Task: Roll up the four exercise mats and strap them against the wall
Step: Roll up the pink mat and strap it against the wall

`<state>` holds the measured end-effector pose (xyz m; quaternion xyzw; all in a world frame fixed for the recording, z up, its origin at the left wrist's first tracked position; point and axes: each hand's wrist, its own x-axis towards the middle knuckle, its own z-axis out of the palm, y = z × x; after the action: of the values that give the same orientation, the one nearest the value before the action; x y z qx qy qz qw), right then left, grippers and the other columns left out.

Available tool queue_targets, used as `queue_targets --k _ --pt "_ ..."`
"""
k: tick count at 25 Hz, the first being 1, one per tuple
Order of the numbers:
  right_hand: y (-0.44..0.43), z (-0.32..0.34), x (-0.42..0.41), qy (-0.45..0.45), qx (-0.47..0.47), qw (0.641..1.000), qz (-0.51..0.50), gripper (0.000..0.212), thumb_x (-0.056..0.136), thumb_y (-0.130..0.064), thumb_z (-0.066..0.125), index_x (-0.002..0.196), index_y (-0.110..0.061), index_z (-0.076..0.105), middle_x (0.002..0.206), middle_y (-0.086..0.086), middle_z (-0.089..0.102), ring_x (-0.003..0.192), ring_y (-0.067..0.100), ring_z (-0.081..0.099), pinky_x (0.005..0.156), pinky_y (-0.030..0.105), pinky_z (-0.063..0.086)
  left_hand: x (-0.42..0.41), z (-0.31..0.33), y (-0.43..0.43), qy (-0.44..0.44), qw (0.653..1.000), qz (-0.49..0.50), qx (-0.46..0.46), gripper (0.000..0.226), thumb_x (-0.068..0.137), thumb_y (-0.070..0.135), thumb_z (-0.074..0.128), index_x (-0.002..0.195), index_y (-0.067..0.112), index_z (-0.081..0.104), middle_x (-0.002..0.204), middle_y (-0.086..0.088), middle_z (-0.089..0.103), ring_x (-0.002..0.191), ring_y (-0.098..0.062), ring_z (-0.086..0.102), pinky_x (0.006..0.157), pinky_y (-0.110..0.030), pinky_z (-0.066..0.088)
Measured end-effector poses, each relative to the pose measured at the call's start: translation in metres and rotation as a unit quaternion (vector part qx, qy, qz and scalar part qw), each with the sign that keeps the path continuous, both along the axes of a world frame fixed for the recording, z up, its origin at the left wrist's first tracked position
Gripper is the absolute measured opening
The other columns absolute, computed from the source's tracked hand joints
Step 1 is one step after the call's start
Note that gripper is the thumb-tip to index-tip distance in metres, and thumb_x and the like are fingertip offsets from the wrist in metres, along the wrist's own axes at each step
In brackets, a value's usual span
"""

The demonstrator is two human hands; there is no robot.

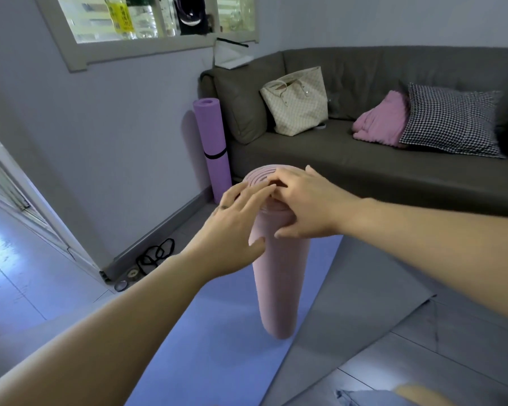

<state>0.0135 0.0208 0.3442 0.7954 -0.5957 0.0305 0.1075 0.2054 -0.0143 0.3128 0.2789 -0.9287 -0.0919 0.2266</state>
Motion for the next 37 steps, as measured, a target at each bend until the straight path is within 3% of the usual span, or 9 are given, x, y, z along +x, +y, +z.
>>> queue_targets --k 3,7,11,13,17,22,30,34,37 --pt "-0.004 -0.024 0.012 -0.025 0.01 0.997 -0.068 0.073 0.08 -0.051 0.065 0.14 -0.014 0.045 0.146 0.007 0.03 0.141 0.024 0.018 0.112 0.063 0.015 -0.017 -0.004 -0.015 -0.103 0.994 0.026 0.012 0.088 0.087 0.024 0.065 0.152 0.026 0.005 0.155 0.009 0.02 0.144 -0.012 0.004 0.109 -0.04 0.033" --pt "0.003 -0.06 0.004 -0.094 0.029 0.99 -0.099 0.076 0.084 -0.051 0.063 0.146 -0.016 0.037 0.156 0.003 0.019 0.147 0.022 0.007 0.114 0.061 0.01 -0.033 -0.031 -0.019 -0.112 0.993 0.022 0.034 0.071 0.092 0.015 0.06 0.149 0.023 0.018 0.152 0.007 0.027 0.144 -0.011 0.006 0.101 -0.039 0.042" --pt "0.008 -0.067 -0.017 -0.059 -0.019 0.998 -0.019 0.071 0.069 -0.046 0.079 0.123 -0.005 0.057 0.129 0.01 0.05 0.124 0.032 0.04 0.101 0.053 0.038 -0.031 -0.044 -0.027 -0.094 0.995 0.015 0.032 0.061 0.092 0.009 0.057 0.145 0.02 0.029 0.152 0.007 0.029 0.145 -0.014 0.005 0.105 -0.043 0.039" --pt "0.009 -0.067 -0.019 -0.026 -0.036 0.999 -0.003 0.066 0.064 -0.045 0.082 0.113 -0.005 0.062 0.111 0.008 0.06 0.116 0.033 0.046 0.1 0.053 0.04 -0.028 -0.045 -0.025 -0.091 0.995 0.014 0.032 0.057 0.092 0.007 0.055 0.143 0.021 0.032 0.151 0.008 0.03 0.145 -0.014 0.004 0.105 -0.044 0.039" --pt "0.012 -0.054 -0.018 0.032 0.011 0.999 0.029 0.056 0.076 -0.045 0.071 0.12 -0.013 0.058 0.118 -0.004 0.06 0.142 0.025 0.019 0.118 0.048 0.011 -0.017 -0.052 -0.02 -0.087 0.996 -0.005 0.034 0.048 0.093 0.008 0.054 0.136 0.021 0.039 0.148 0.009 0.033 0.146 -0.012 0.004 0.103 -0.045 0.04" --pt "-0.001 -0.042 -0.015 0.047 0.075 0.995 0.05 0.049 0.078 -0.042 0.071 0.118 -0.016 0.057 0.122 -0.007 0.058 0.144 0.018 0.013 0.116 0.055 0.014 -0.006 -0.048 -0.034 -0.117 0.993 -0.016 -0.013 0.041 0.093 0.012 0.055 0.129 0.022 0.041 0.138 0.012 0.038 0.143 -0.01 0.009 0.088 -0.046 0.05" --pt "-0.135 -0.047 0.002 -0.007 -0.097 0.994 0.05 0.036 0.068 -0.032 0.073 0.094 -0.009 0.063 0.1 0.002 0.065 0.13 0.029 0.04 0.097 0.057 0.037 -0.001 -0.041 -0.173 -0.04 0.994 0.029 -0.096 0.061 0.079 -0.013 0.052 0.119 0.03 0.034 0.132 0.024 0.03 0.136 -0.008 0.016 0.061 -0.041 0.056" --pt "-0.217 -0.062 -0.015 -0.019 -0.071 0.997 0.024 0.041 0.073 -0.036 0.069 0.106 -0.013 0.062 0.111 0.0 0.063 0.136 0.026 0.031 0.099 0.05 0.034 -0.02 -0.051 -0.252 -0.041 0.991 0.001 -0.124 0.057 0.078 -0.01 0.057 0.121 0.023 0.041 0.133 0.014 0.038 0.135 -0.017 0.025 0.061 -0.042 0.057" --pt "-0.241 -0.069 -0.021 -0.052 -0.073 0.996 0.026 0.039 0.069 -0.034 0.071 0.1 -0.012 0.063 0.105 0.002 0.064 0.133 0.029 0.037 0.092 0.048 0.038 -0.027 -0.047 -0.273 -0.073 0.992 0.021 -0.099 0.059 0.077 -0.015 0.05 0.128 0.014 0.048 0.14 0.005 0.043 0.139 -0.018 0.024 0.073 -0.043 0.057"
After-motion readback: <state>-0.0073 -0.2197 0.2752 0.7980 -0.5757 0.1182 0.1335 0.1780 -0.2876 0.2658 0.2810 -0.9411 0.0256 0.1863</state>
